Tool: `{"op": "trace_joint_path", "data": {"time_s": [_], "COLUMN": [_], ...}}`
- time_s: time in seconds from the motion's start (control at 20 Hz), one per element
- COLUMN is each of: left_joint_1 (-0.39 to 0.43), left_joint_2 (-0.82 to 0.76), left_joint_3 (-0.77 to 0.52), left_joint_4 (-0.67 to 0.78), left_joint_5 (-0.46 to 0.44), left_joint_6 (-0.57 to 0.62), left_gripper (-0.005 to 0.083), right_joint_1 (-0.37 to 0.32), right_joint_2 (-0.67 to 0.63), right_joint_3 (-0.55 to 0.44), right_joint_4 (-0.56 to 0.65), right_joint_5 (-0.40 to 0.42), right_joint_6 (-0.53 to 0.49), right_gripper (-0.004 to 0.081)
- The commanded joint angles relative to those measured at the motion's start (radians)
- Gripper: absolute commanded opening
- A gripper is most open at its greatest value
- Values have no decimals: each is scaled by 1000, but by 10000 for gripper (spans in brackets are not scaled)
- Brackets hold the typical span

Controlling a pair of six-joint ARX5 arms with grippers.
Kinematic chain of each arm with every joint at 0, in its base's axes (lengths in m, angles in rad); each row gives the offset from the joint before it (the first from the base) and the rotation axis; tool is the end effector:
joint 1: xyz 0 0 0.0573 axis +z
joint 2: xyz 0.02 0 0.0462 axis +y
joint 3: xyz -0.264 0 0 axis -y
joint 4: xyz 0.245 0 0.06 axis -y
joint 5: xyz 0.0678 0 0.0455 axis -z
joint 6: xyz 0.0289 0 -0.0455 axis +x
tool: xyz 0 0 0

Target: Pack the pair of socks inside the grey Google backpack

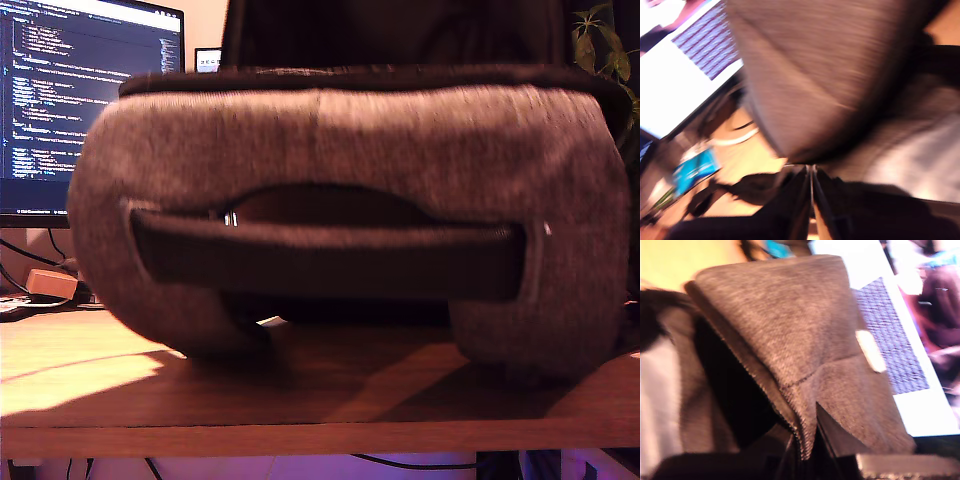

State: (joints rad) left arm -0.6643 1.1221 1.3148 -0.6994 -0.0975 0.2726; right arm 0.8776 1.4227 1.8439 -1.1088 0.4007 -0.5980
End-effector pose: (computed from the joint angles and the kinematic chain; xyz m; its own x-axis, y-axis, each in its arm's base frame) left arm 0.1741 -0.1327 0.4003 0.7452 -0.4598 -0.4830 0.6293 0.7247 0.2809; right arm 0.1704 0.1875 0.4596 0.7547 0.2981 -0.5844 -0.6545 0.4030 -0.6397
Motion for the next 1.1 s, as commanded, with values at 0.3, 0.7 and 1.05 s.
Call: {"op": "trace_joint_path", "data": {"time_s": [0.3,0.7,1.05], "left_joint_1": [14,33,34], "left_joint_2": [-12,-12,-11], "left_joint_3": [-1,-1,-1], "left_joint_4": [11,-11,-10], "left_joint_5": [2,2,10], "left_joint_6": [-12,-11,-11], "left_gripper": [-23,-23,-23], "right_joint_1": [-10,-21,-19], "right_joint_2": [52,54,54], "right_joint_3": [-231,-473,-490], "right_joint_4": [76,253,199], "right_joint_5": [-97,-221,-395], "right_joint_6": [84,162,282], "right_gripper": [-12,-12,505]}}
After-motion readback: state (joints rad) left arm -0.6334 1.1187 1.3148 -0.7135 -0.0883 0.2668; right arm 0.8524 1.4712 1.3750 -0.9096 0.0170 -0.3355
